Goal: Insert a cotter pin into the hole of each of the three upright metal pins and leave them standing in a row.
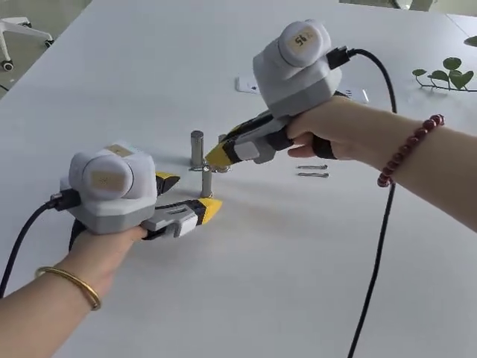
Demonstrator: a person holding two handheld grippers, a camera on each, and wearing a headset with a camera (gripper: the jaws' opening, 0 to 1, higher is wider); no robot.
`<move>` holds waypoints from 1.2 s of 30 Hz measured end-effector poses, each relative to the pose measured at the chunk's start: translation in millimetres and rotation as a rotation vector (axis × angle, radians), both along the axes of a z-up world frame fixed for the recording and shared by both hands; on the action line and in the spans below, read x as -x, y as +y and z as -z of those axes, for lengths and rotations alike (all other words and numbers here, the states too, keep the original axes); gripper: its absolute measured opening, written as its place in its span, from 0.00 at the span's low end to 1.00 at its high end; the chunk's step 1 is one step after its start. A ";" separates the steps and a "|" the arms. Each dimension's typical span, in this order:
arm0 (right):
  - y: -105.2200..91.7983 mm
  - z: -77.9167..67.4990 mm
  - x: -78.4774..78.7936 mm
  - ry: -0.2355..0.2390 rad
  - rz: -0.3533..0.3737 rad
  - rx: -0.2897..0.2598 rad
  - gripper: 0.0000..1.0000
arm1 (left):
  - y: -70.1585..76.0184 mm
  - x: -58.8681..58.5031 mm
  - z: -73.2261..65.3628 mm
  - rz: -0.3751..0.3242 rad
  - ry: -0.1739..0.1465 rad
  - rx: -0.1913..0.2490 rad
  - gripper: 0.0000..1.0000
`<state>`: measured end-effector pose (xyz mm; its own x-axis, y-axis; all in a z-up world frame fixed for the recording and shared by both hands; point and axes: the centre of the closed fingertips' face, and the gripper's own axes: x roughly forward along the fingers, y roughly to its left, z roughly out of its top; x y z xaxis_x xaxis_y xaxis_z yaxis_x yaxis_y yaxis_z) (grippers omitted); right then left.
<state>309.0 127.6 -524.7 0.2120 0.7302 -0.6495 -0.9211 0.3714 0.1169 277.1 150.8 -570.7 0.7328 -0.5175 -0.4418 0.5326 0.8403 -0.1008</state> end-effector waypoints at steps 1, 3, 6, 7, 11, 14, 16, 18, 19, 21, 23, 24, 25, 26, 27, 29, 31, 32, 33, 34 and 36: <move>-1.0 -0.1 -1.8 -0.003 0.008 0.000 0.17 | 0.4 1.4 -1.7 -0.001 -0.002 -0.001 0.51; -3.1 -0.7 -7.0 -0.016 0.031 -0.007 0.17 | 1.2 4.1 -5.1 0.000 -0.004 -0.004 0.54; -5.8 0.6 -14.0 -0.025 0.057 -0.016 0.17 | 1.1 7.5 -11.0 0.005 -0.011 -0.011 0.58; -6.1 0.9 -16.7 -0.032 0.068 -0.020 0.17 | 0.9 8.3 -13.0 0.006 -0.014 -0.011 0.59; -7.0 3.6 -23.5 -0.060 0.091 -0.021 0.17 | -0.5 11.9 -22.1 0.015 -0.027 -0.021 0.63; -5.8 7.1 -27.0 -0.074 0.100 -0.022 0.17 | -2.1 15.0 -26.3 0.025 -0.038 -0.039 0.66; -5.7 10.2 -28.9 -0.083 0.103 -0.012 0.17 | -2.8 16.9 -27.4 0.031 -0.040 -0.045 0.68; -5.0 17.6 -34.3 -0.091 0.103 -0.007 0.17 | -2.3 18.9 -28.6 0.028 -0.042 -0.046 0.70; -4.3 19.3 -35.7 -0.098 0.103 -0.006 0.17 | -1.7 19.8 -28.8 0.026 -0.040 -0.043 0.70; -2.5 21.1 -37.0 -0.104 0.105 -0.007 0.18 | -0.8 21.1 -28.8 0.021 -0.033 -0.036 0.73; -1.4 23.4 -38.8 -0.117 0.106 -0.003 0.19 | 0.5 22.9 -29.1 0.019 -0.029 -0.039 0.74; -0.9 24.4 -39.4 -0.115 0.108 -0.002 0.19 | 1.3 23.5 -29.5 0.018 -0.030 -0.042 0.75; -0.2 25.8 -39.7 -0.114 0.109 -0.002 0.19 | 2.0 24.1 -29.6 0.018 -0.030 -0.046 0.76; 0.4 26.9 -39.7 -0.115 0.109 -0.002 0.19 | 2.8 24.6 -29.7 0.017 -0.029 -0.048 0.77; 1.1 28.1 -40.3 -0.117 0.112 -0.001 0.19 | 3.8 25.4 -29.5 0.015 -0.028 -0.050 0.78; 2.5 29.2 -40.6 -0.120 0.112 -0.004 0.18 | 4.5 27.4 -29.6 0.014 -0.025 -0.049 0.80; 4.0 31.9 -40.8 -0.121 0.113 0.001 0.18 | 5.0 29.3 -29.6 0.014 -0.023 -0.052 0.82; 4.4 33.0 -40.9 -0.123 0.114 0.004 0.17 | 5.3 29.9 -29.6 0.014 -0.023 -0.052 0.82; 4.9 34.7 -40.8 -0.125 0.114 0.009 0.17 | 5.6 30.5 -29.3 0.016 -0.024 -0.059 0.83; 5.2 35.4 -41.1 -0.126 0.116 0.010 0.16 | 5.9 31.0 -28.9 0.017 -0.022 -0.064 0.84; 5.6 35.3 -42.3 -0.129 0.122 0.007 0.15 | 5.6 32.2 -29.2 0.021 -0.024 -0.070 0.86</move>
